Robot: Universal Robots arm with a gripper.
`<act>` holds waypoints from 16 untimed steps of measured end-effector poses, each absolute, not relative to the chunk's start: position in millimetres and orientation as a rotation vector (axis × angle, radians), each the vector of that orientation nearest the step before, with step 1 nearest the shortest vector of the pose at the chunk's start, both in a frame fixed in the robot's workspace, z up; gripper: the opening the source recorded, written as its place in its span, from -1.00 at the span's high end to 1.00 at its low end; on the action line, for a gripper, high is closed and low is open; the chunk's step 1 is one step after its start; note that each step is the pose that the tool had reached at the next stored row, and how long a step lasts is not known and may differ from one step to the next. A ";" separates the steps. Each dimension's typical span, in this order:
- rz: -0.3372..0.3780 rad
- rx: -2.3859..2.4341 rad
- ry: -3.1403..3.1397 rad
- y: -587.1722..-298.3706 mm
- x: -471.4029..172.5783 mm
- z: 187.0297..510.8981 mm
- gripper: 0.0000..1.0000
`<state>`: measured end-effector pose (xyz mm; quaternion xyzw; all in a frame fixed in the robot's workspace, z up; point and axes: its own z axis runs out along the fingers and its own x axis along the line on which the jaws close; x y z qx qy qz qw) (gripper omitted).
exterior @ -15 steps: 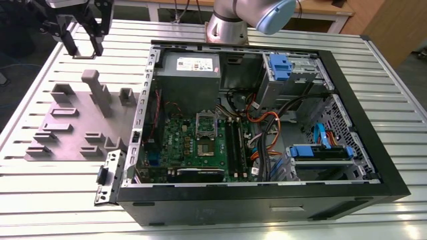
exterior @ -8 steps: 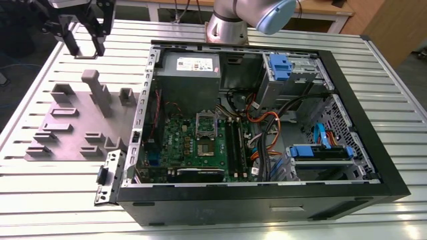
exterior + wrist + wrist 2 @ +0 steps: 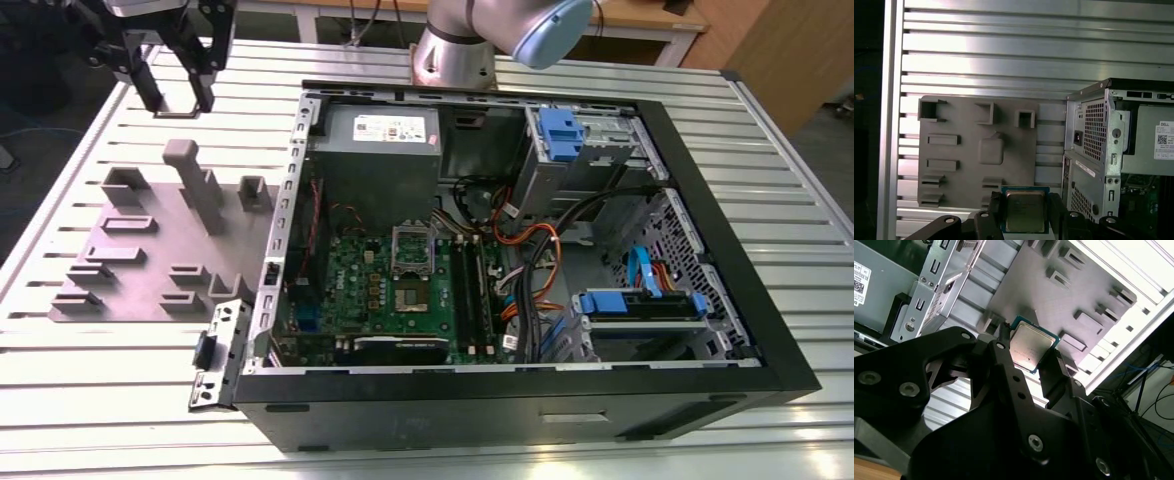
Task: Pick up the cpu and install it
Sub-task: 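Pick up the cpu and move it towards the insertion slot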
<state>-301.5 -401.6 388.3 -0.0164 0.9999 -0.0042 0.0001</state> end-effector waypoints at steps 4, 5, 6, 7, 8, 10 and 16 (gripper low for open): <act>-0.013 -0.052 3.141 -401.6 -299.3 388.3 0.06; -0.013 -0.051 3.141 -401.6 -298.8 388.3 0.06; -0.013 -0.052 3.141 -401.6 -298.2 388.3 0.06; -0.013 -0.051 3.141 -401.6 -297.7 388.3 0.06; -0.013 -0.052 3.141 -401.6 -297.1 388.3 0.06; -0.013 -0.051 3.141 -401.6 -296.0 388.3 0.06; -0.013 -0.051 3.141 -401.6 -292.6 388.3 0.06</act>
